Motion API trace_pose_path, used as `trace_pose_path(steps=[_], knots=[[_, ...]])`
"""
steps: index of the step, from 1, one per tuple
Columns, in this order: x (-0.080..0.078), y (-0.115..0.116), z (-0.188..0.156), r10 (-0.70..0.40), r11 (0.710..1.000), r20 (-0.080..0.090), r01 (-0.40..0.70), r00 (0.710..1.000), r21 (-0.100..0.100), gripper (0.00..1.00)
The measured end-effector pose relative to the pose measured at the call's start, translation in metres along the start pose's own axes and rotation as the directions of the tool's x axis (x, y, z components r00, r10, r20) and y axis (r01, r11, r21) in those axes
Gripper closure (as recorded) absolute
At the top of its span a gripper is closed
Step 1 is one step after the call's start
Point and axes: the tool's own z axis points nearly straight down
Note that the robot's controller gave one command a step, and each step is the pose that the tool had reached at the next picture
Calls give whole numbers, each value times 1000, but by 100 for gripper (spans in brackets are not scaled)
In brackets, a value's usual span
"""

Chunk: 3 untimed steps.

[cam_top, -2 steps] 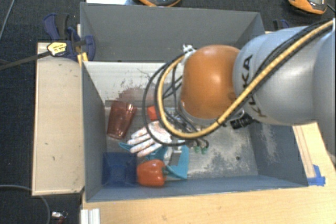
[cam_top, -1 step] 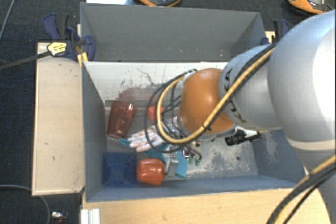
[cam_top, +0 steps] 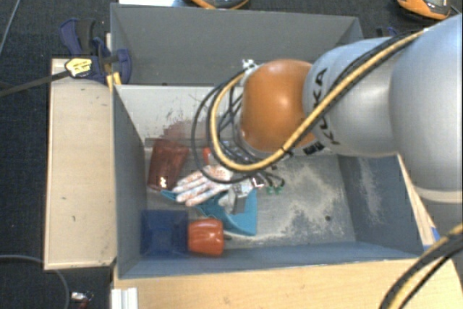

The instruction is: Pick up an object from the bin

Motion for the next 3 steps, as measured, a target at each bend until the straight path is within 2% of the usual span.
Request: trace_pose_path(steps=[1, 2, 3], knots=[[5, -3, 10, 39, 999, -2, -39, 999, 0, 0], [-6, 15, 36, -221, 975, 19, 221, 975, 3, 100], [-7, 18, 40, -235, 972, 21, 235, 972, 3, 100]])
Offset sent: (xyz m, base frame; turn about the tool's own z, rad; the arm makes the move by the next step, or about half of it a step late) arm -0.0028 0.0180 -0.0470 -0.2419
